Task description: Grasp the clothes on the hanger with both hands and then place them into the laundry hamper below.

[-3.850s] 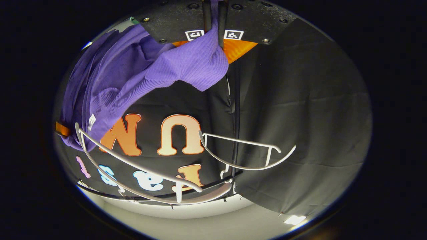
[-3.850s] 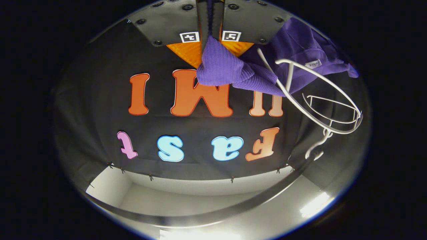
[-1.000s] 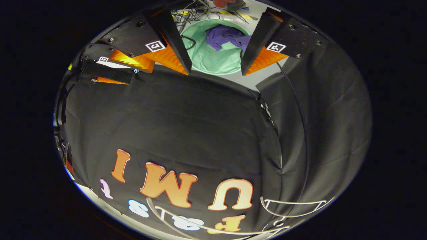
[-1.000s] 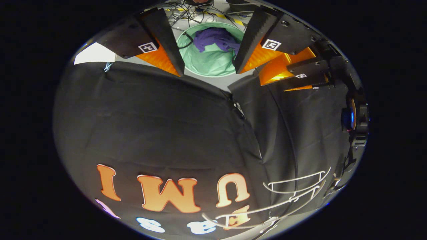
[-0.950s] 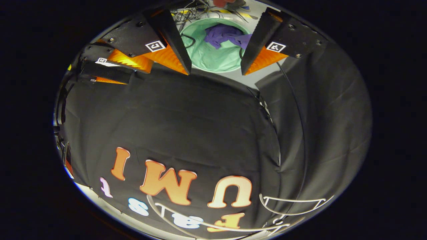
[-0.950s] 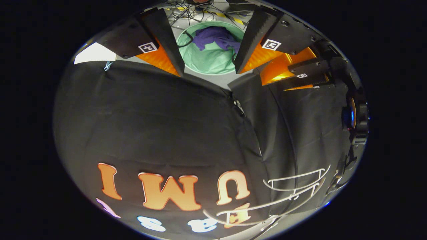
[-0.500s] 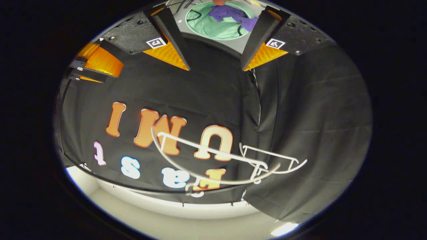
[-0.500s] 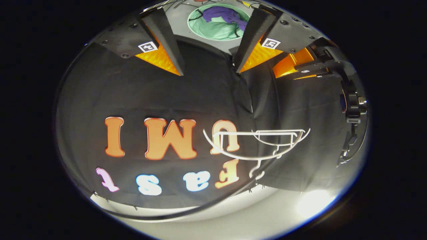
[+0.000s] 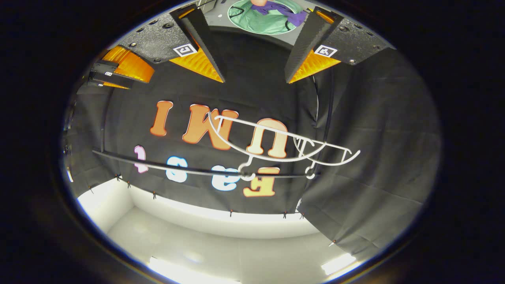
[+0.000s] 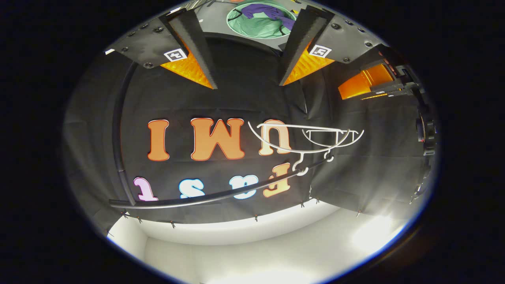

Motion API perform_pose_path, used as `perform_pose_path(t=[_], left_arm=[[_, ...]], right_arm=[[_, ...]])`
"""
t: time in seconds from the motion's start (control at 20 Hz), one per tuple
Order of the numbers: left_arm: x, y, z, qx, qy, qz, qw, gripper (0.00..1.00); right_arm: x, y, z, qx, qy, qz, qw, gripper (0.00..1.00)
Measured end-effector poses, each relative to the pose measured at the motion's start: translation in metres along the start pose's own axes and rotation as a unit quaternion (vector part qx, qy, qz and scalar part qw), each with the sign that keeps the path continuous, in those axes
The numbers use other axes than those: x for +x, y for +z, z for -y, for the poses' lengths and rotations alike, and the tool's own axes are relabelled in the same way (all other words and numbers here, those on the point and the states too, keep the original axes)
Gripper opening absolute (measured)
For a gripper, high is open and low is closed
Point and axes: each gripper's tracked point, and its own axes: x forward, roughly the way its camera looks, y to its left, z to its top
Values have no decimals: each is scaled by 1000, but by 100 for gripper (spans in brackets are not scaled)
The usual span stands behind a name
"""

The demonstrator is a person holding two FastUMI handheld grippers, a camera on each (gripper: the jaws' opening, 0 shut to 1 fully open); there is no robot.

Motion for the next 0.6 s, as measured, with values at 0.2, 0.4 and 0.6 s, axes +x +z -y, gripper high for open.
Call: perform_pose_path(t=[0.2, 0.4, 0.6], left_arm=[[-48, 22, -21, 19, 6, 7, 1000, 87], [-97, 29, -36, 35, 17, 12, 999, 87], [-134, 30, -38, 34, 12, 18, 999, 87]], right_arm=[[-48, 13, -18, 14, -4, 17, 1000, 89], [-95, 10, -38, 16, -4, 16, 1000, 89], [-129, 6, -53, 15, -2, 14, 1000, 100]])
